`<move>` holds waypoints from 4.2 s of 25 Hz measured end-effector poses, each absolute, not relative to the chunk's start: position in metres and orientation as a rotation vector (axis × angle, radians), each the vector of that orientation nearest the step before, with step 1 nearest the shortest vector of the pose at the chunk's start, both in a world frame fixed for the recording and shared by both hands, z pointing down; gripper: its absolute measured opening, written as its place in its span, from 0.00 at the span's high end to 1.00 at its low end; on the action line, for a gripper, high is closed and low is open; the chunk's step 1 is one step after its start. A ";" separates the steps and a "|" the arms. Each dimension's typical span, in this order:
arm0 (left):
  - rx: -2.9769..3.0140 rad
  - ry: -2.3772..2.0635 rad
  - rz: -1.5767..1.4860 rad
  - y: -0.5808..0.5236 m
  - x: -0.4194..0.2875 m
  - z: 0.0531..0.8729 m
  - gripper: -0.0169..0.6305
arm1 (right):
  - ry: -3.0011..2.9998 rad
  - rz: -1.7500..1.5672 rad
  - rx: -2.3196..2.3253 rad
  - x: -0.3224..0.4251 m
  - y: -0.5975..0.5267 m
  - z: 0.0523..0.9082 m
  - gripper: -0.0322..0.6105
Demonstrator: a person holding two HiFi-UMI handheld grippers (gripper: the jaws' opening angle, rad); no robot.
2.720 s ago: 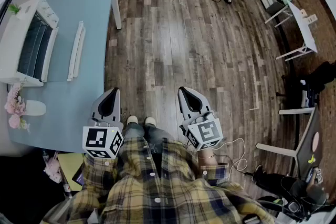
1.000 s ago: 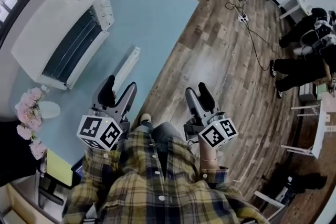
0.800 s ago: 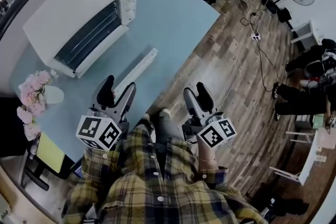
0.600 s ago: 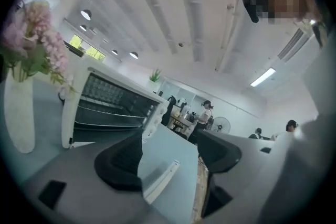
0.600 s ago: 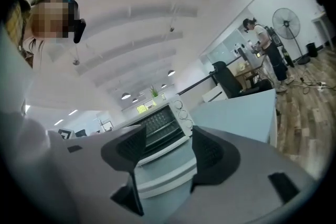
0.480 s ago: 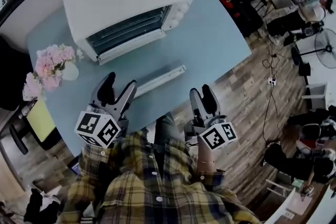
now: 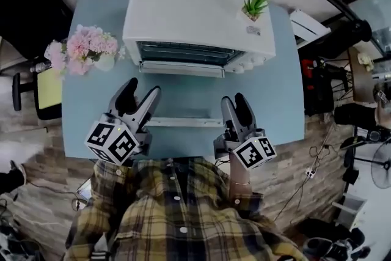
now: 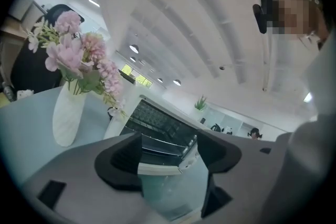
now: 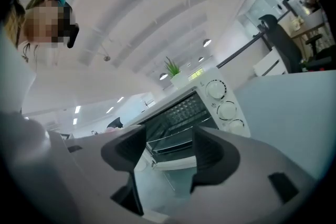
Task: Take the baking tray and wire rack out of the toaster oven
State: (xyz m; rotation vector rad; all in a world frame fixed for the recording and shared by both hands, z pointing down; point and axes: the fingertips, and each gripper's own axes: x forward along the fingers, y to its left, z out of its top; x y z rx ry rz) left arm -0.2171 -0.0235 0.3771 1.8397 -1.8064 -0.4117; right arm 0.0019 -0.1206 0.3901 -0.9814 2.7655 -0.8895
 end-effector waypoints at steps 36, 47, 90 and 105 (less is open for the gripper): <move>1.519 -1.674 -0.826 -0.089 -0.220 0.429 0.54 | 2.631 -1.404 -0.660 -0.077 -0.193 0.453 0.56; 1.356 -1.585 -1.112 -0.133 -0.249 0.464 0.58 | 2.470 -1.461 -0.592 -0.114 -0.218 0.469 0.59; 1.299 -1.391 -1.251 -0.055 -0.209 0.473 0.96 | 2.203 -1.591 -0.657 -0.068 -0.135 0.480 0.90; 1.274 -1.501 -1.317 0.015 -0.149 0.450 0.97 | 2.199 -1.690 -0.428 -0.013 -0.074 0.459 0.92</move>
